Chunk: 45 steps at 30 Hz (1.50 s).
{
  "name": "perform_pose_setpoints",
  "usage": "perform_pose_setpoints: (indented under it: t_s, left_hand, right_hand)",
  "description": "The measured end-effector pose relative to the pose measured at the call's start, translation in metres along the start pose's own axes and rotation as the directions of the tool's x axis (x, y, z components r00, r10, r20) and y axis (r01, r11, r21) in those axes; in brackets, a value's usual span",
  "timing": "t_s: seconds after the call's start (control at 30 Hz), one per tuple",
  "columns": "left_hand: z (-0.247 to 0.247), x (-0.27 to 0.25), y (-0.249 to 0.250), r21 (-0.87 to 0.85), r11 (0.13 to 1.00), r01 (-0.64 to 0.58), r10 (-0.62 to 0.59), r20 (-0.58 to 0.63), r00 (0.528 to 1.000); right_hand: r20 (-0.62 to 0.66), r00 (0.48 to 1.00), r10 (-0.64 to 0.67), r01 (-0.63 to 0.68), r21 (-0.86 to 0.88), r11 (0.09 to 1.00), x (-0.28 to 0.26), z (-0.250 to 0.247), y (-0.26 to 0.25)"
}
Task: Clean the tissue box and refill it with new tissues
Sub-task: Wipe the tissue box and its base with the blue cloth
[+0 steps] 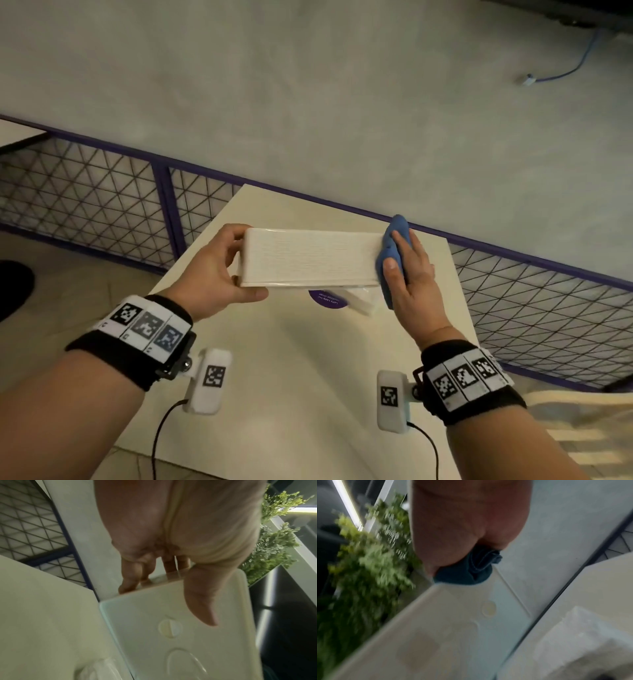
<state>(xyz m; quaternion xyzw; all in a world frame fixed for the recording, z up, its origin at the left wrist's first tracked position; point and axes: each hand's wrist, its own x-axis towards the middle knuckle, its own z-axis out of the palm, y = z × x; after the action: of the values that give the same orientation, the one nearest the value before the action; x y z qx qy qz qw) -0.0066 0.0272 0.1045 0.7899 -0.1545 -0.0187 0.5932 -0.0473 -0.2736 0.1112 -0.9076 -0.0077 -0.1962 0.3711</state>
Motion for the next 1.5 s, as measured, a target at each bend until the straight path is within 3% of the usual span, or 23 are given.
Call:
perform_pose_setpoints:
  t_s: [0.07,0.2,0.3,0.4,0.47,0.53,0.6,0.67,0.73,0.83,0.93,1.03,1.17,1.33,1.4,1.5]
  left_hand:
    - [-0.005,0.006,-0.003,-0.08,0.996,0.028,-0.026,0.033,0.999]
    - [-0.019,0.018,-0.009,-0.232,0.971,0.062,-0.037,0.113,0.993]
    - [-0.022,0.024,-0.017,-0.361,0.927,0.106,-0.041,0.183,0.982]
    - [-0.017,0.024,-0.03,-0.381,0.901,0.205,-0.135,0.201,0.97]
    - [-0.013,0.028,-0.031,-0.147,0.97,0.196,-0.186,0.08,0.979]
    - [-0.006,0.032,-0.015,0.222,0.959,0.174,-0.165,-0.06,0.984]
    - [0.01,0.033,0.012,0.458,0.889,0.008,-0.01,0.002,1.0]
    - [0.033,0.033,0.034,0.515,0.841,-0.166,0.121,0.12,0.985]
    - [0.051,0.036,0.043,0.504,0.835,-0.221,0.165,0.154,0.974]
    - [0.064,0.049,0.044,0.48,0.864,-0.151,0.146,0.047,0.988]
    - [0.067,0.056,0.033,0.347,0.929,-0.127,0.138,-0.007,0.99]
    - [0.061,0.051,0.026,0.198,0.974,-0.114,0.13,-0.073,0.989]
    - [0.052,0.042,0.014,0.044,0.996,-0.083,0.086,-0.066,0.994]
    - [0.053,0.032,0.0,0.013,0.998,-0.059,0.06,-0.051,0.997]
    - [0.057,0.033,0.003,0.042,0.998,-0.057,0.059,-0.052,0.997]
    - [0.062,0.036,0.004,0.058,0.99,-0.131,0.134,-0.049,0.99]
  right_hand:
    - [0.068,0.997,0.04,-0.048,0.115,0.992,0.003,-0.013,-0.007]
    - [0.231,0.973,-0.002,-0.03,0.135,0.99,0.017,-0.045,-0.012]
    - [0.265,0.961,-0.082,0.037,0.171,0.985,0.028,-0.056,-0.018]
    - [0.232,0.964,-0.126,0.089,0.163,0.983,0.033,-0.054,-0.032]
    - [0.184,0.967,-0.177,0.161,0.096,0.982,0.031,-0.047,-0.04]
    - [0.14,0.955,-0.262,0.269,-0.034,0.962,0.029,-0.038,-0.047]
    - [0.165,0.933,-0.319,0.346,-0.178,0.921,0.03,-0.027,-0.054]
    - [0.222,0.916,-0.334,0.386,-0.263,0.884,0.031,-0.016,-0.064]
    - [0.248,0.906,-0.344,0.408,-0.284,0.868,0.031,-0.006,-0.072]
    - [0.24,0.915,-0.324,0.39,-0.324,0.862,0.033,0.006,-0.081]
    - [0.267,0.917,-0.295,0.381,-0.375,0.845,0.033,0.016,-0.087]
    - [0.35,0.892,-0.285,0.394,-0.295,0.87,0.021,0.025,-0.092]
    - [0.21,0.934,-0.289,0.342,-0.293,0.893,0.016,0.017,-0.064]
    - [-0.004,0.993,-0.116,0.111,-0.235,0.966,0.016,0.019,-0.048]
    - [-0.02,0.994,-0.104,0.094,-0.292,0.952,0.011,0.031,-0.065]
    - [0.075,0.978,-0.193,0.207,-0.375,0.904,-0.003,0.052,-0.091]
